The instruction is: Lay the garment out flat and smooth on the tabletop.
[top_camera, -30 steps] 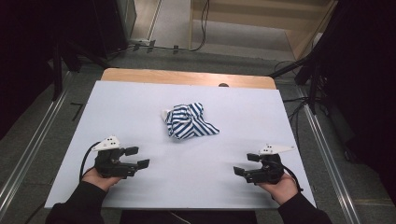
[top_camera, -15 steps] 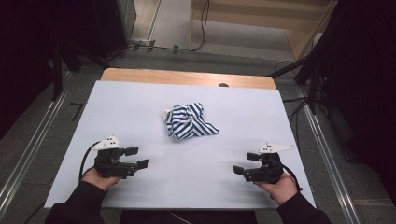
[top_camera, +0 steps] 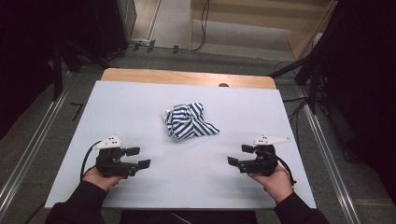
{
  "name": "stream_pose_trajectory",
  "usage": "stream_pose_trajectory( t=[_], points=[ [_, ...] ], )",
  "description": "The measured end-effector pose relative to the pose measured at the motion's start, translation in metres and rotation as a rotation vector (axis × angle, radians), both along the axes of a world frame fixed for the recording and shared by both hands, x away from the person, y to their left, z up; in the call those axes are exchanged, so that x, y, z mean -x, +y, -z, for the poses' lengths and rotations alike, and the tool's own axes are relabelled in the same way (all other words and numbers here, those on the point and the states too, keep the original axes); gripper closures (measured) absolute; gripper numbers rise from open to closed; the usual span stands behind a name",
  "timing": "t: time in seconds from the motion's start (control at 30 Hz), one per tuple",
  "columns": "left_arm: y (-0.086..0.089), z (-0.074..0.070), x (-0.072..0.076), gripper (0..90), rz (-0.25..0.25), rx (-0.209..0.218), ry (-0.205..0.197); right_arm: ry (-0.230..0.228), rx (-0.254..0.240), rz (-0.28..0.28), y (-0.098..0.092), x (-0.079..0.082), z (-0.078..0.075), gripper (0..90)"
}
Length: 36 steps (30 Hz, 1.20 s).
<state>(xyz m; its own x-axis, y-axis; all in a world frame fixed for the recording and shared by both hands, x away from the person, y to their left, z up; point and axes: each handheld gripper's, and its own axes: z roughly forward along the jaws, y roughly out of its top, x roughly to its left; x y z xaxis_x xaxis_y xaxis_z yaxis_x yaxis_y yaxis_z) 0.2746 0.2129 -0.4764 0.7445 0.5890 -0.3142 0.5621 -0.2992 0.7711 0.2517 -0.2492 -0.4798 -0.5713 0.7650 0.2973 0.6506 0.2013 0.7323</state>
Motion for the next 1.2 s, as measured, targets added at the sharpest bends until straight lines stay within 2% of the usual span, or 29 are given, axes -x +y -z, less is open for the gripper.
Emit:
stream_pose_trajectory(
  t=[0.07, 0.17, 0.37, 0.77, 0.87, 1.2],
  points=[
    [0.0, 0.0, 0.0, 25.7, -0.001, 0.004, 0.001, -0.004, 0.0, 0.0, 0.002, -0.003, 0.0, 18.2],
    [0.0, 0.0, -0.001, 25.7, 0.001, 0.005, 0.005, -0.007, -0.014, -0.019, 0.005, -0.008, -0.002, 18.6],
    [0.0, 0.0, -0.001, 25.7, -0.005, 0.009, 0.019, -0.014, -0.005, -0.024, 0.014, -0.019, -0.005, 19.0],
    [-0.001, 0.0, -0.001, 25.7, -0.002, 0.001, 0.008, -0.001, 0.001, -0.035, 0.03, -0.04, -0.008, 20.7],
    [0.0, 0.0, -0.001, 25.9, -0.001, 0.01, 0.031, -0.003, 0.005, -0.032, 0.032, -0.043, -0.01, 20.9],
    [0.0, 0.001, -0.002, 26.3, -0.007, 0.009, 0.014, -0.01, 0.017, -0.041, 0.046, -0.057, -0.019, 21.5]
  ],
)
